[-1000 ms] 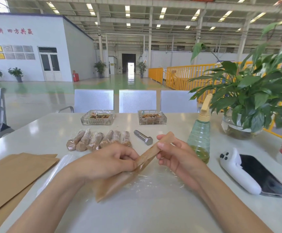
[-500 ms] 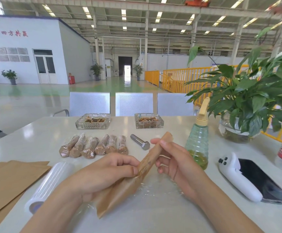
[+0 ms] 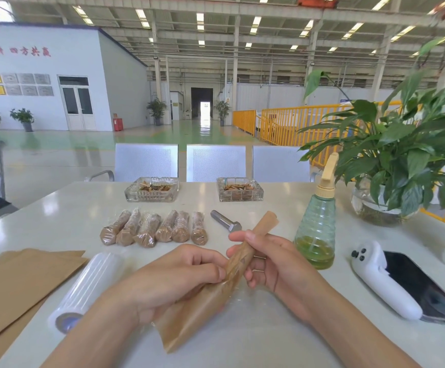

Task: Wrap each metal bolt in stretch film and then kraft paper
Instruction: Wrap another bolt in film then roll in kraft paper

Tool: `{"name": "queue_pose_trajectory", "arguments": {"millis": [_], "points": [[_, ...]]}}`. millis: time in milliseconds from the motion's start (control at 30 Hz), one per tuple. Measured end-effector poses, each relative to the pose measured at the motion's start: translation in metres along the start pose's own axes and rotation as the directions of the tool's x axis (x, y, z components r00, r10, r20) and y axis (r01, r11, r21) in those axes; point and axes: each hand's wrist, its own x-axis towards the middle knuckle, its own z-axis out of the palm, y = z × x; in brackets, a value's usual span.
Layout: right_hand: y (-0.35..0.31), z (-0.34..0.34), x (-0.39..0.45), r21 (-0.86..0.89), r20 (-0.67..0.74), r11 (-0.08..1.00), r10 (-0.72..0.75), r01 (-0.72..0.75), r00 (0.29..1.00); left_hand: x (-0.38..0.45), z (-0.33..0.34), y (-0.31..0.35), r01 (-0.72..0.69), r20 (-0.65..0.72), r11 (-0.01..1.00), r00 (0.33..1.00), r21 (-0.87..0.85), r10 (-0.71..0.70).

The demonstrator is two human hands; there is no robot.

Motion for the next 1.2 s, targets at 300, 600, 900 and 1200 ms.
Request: {"name": "queue_pose_trajectory", "arguments": {"millis": [300,600,900,1200], "points": [[0.000,-0.001,0.002,0.013,-0.003,1.000,-0.028,0.028,1.000,0.001,0.002,0.002,0.014,0.039,0.998,0.999,-0.056,-0.012],[0.007,0.006,0.001,-0.319,-0.149,0.930,-0.242,0.185,0.959,-0.001,0.006,0.002,0.023,0.024,0.992,1.000,-0.126,-0.020],[0.002,0.010,-0.003,-0.201,-0.058,0.956,-0.229,0.213,0.972,-0.003,0.005,0.005,-0.001,0.092,0.983,0.996,-0.183,0.018],[0.006,0.013,-0.006,-0.362,-0.027,0.881,-0.336,0.304,0.942,-0.005,0.005,0.004,0.006,0.083,0.979,0.997,-0.204,0.011]]}}
